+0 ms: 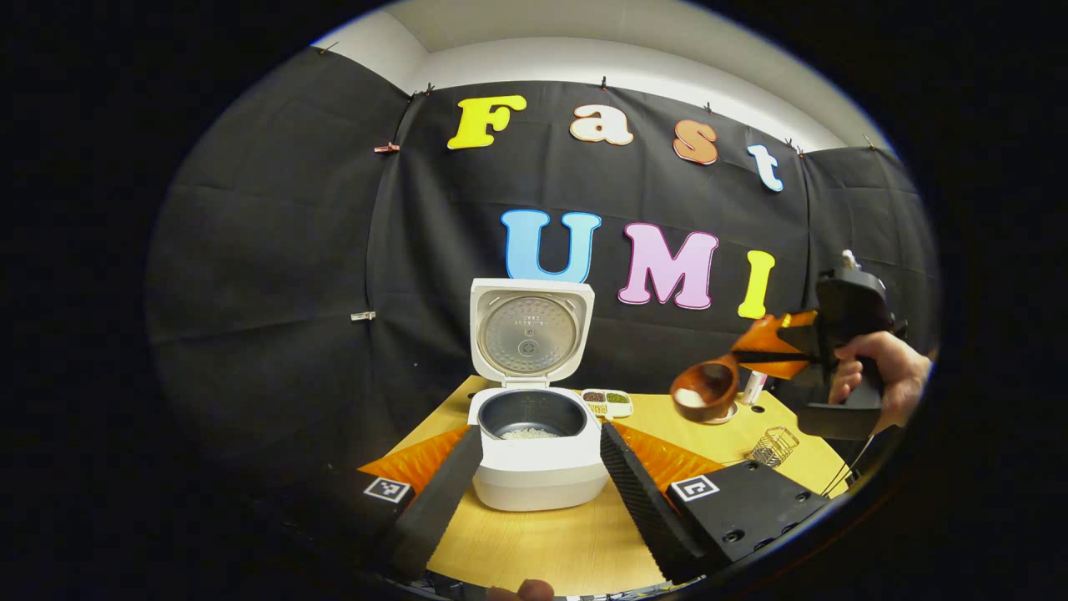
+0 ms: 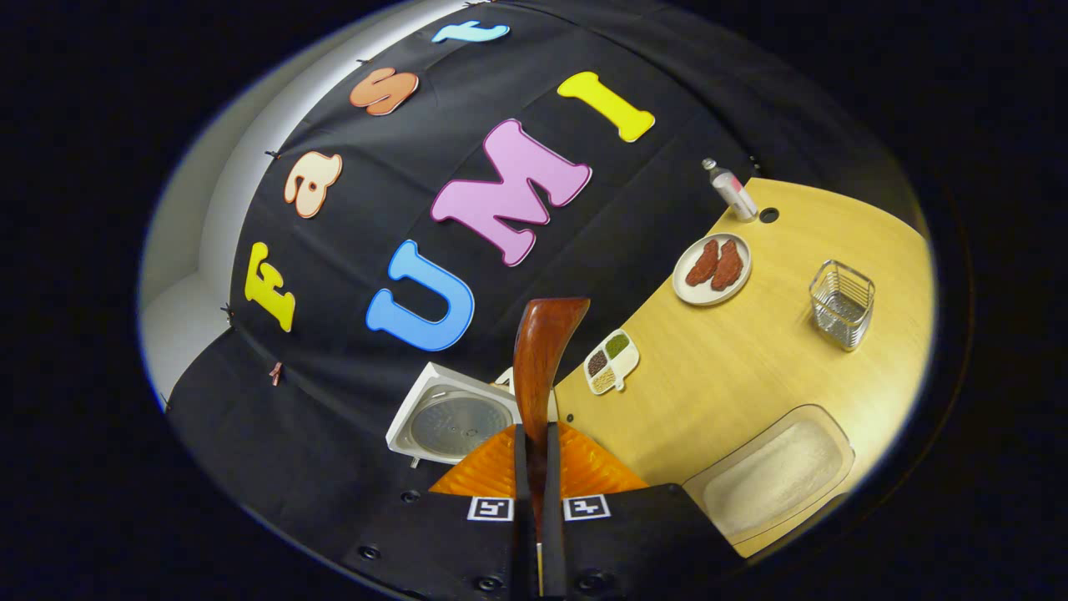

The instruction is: Close the left gripper, press the button to open the rice cooker; take a wooden spoon from the chopstick holder with the right hand, scoop a spoonful of rice and pour it into the rice cooker, then put the wooden spoon back into the chopstick holder.

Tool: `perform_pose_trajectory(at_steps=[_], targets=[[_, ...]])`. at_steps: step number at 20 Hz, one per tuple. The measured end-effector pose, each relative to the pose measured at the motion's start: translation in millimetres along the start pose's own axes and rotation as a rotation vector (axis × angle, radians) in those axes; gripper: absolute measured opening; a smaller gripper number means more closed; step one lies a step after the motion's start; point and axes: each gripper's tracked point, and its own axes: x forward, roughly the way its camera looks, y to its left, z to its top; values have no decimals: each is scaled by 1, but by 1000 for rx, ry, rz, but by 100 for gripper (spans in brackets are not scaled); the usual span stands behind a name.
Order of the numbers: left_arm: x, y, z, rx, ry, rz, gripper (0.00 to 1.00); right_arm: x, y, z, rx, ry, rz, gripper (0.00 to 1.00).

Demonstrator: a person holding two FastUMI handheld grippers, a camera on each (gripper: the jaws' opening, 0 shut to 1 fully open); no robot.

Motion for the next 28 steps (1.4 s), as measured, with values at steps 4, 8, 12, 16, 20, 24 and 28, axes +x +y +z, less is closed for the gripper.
perform_pose_trajectory(at_steps=[4,8,12,16,20,24,28], targets=[[-2,1,1,13,-4,5,97,42,36,-34,-30,44,20,7],[-6,6,2,26,-15,7,97,80,58,-52,-100,37,13,7],[-4,6,-1,10,-11,0,97,119,73,-71,-223,27,7,7],[-3,15,-8,-5,0,12,97,155,84,-94,-364,25,6,7],[-3,25,-11,-22,2,32,97,177,84,-116,-549,26,-11,7],[-5,33,-15,-6,2,48,96,185,89,-140,-756,32,14,7],[-10,36,-17,-2,-7,46,95,185,101,-161,-973,31,64,7]])
